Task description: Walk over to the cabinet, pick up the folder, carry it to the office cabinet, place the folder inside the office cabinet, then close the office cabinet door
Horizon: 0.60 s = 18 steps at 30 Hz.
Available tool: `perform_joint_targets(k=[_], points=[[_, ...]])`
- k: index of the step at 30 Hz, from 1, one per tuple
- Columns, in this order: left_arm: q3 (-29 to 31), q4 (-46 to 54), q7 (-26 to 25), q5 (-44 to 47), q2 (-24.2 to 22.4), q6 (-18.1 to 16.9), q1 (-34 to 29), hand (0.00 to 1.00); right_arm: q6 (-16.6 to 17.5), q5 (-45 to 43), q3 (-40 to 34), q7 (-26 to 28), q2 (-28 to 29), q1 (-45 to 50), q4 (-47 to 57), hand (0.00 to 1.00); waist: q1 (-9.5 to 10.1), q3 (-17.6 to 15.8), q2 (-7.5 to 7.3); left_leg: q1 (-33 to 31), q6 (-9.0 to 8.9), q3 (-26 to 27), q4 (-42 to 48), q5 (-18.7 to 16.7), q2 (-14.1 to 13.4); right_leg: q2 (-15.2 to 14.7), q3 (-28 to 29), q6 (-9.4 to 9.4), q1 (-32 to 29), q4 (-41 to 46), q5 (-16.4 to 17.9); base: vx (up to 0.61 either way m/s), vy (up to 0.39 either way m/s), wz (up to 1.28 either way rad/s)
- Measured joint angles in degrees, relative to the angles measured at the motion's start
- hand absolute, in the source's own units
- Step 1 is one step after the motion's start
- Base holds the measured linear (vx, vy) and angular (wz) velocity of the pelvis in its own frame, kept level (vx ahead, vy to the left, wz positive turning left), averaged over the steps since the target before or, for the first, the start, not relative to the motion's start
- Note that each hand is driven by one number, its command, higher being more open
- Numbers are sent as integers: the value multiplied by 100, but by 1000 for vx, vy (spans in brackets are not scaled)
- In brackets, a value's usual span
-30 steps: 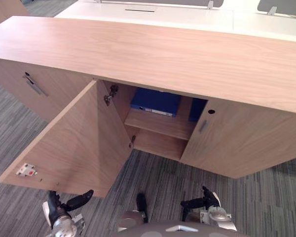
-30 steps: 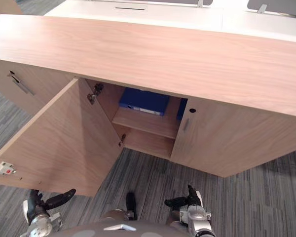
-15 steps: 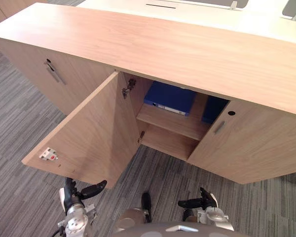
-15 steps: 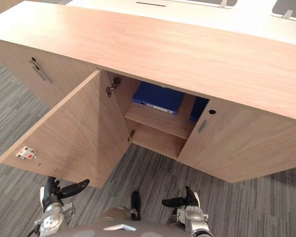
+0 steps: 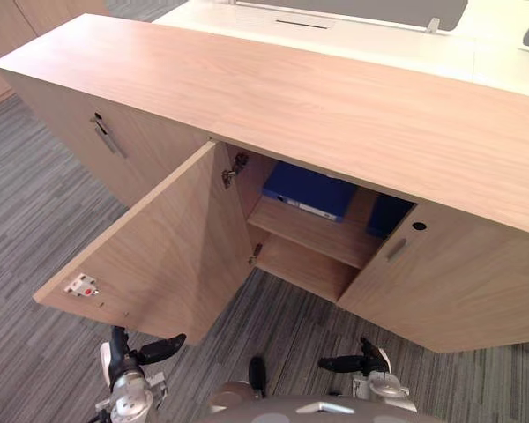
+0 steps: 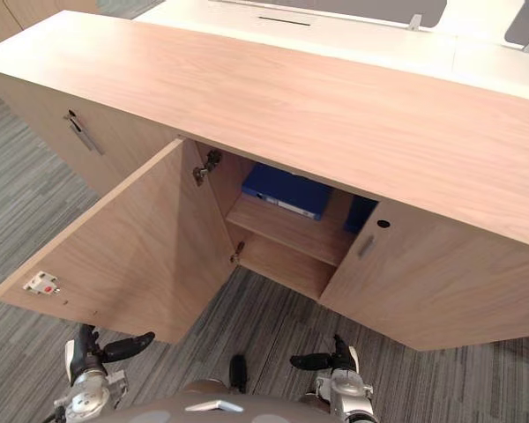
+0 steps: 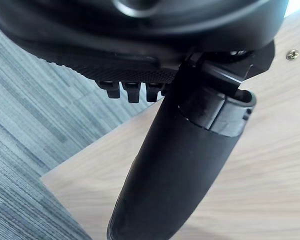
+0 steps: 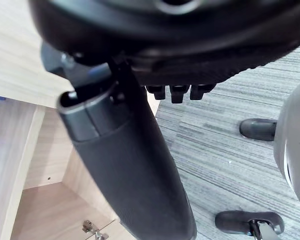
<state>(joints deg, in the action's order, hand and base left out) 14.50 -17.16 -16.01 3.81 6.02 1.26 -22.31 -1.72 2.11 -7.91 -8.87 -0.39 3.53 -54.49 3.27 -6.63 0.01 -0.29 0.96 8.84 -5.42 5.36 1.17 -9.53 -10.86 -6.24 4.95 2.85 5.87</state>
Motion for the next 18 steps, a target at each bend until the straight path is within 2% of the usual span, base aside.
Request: perform_joint_targets(k=[10,18], points=[[79,1,-74,-115,-1,12,5,100,-5,7,6,-10,-1,63,-41,100,-8,45,-51,63,-69,19,-3,-17,-101,107,132,89,17,-11,-15,-67,-15,-5],[497,4,-326,-82,-78,-2,116,100,-7,14,6,-18,-1,86,-126,100,-10,105,-67,257,-98,113,-2,-68,-105,119,202,107,222,-117,-15,9,1,-6]])
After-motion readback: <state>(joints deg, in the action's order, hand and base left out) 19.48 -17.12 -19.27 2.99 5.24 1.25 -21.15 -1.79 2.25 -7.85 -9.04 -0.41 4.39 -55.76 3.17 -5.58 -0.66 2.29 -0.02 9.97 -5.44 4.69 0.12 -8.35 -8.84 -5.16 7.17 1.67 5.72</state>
